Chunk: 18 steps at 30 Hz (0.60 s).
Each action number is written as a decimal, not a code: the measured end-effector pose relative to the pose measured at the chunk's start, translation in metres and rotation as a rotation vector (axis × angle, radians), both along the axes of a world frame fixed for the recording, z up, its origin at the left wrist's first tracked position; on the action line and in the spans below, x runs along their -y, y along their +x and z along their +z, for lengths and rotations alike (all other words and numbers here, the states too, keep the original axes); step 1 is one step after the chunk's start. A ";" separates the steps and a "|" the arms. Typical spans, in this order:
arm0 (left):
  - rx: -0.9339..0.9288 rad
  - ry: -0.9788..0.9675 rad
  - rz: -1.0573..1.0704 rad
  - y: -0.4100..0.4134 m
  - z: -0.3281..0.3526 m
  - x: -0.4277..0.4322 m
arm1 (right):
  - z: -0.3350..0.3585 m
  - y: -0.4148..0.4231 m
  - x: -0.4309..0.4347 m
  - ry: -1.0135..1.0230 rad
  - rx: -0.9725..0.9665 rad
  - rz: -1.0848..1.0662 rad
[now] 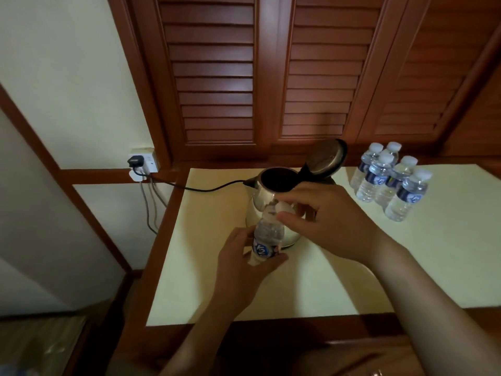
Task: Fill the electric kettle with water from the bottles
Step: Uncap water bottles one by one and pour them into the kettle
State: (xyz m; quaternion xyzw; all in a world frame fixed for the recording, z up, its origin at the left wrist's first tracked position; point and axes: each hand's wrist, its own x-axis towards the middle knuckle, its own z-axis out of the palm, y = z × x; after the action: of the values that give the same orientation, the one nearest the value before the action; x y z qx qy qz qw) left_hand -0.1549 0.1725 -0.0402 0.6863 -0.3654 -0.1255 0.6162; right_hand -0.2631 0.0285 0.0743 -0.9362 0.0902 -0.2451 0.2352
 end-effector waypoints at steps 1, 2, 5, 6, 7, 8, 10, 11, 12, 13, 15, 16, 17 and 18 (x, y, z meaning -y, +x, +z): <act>-0.004 0.000 0.002 0.000 0.000 0.000 | -0.002 -0.005 0.001 0.042 0.022 -0.021; -0.007 -0.003 0.005 -0.001 0.000 0.000 | -0.006 -0.010 0.003 0.092 0.039 -0.043; -0.026 -0.010 0.041 0.000 0.002 -0.002 | -0.032 -0.030 0.012 0.193 0.022 -0.110; -0.033 -0.013 0.056 0.000 0.003 -0.002 | -0.046 -0.037 0.017 0.197 -0.006 -0.125; -0.043 -0.017 0.070 -0.001 0.005 -0.002 | -0.060 -0.043 0.022 0.192 -0.037 -0.136; -0.065 -0.025 0.083 -0.002 0.007 -0.003 | -0.074 -0.049 0.028 0.186 -0.065 -0.147; -0.087 -0.056 0.102 -0.005 0.011 -0.004 | -0.102 -0.057 0.039 0.169 -0.103 -0.181; -0.079 -0.067 0.113 -0.006 0.012 -0.004 | -0.115 -0.059 0.045 0.146 -0.111 -0.205; -0.075 -0.076 0.124 -0.007 0.013 -0.004 | -0.128 -0.060 0.050 0.123 -0.117 -0.237; -0.080 -0.084 0.136 -0.008 0.014 -0.004 | -0.141 -0.060 0.056 0.110 -0.124 -0.275; -0.098 -0.097 0.151 -0.009 0.015 -0.003 | -0.160 -0.057 0.065 0.100 -0.136 -0.333; -0.111 -0.103 0.154 -0.010 0.016 -0.001 | -0.168 -0.054 0.068 0.082 -0.146 -0.342; -0.122 -0.107 0.155 -0.010 0.016 0.000 | -0.175 -0.051 0.070 0.049 -0.157 -0.345; -0.135 -0.113 0.153 -0.010 0.018 0.001 | -0.179 -0.049 0.069 0.023 -0.164 -0.348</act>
State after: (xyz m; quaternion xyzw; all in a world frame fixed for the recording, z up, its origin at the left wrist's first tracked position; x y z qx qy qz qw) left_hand -0.1644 0.1717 -0.0226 0.6665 -0.2760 -0.1033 0.6848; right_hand -0.3123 -0.0410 -0.1048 -0.9205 0.2726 -0.2038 0.1918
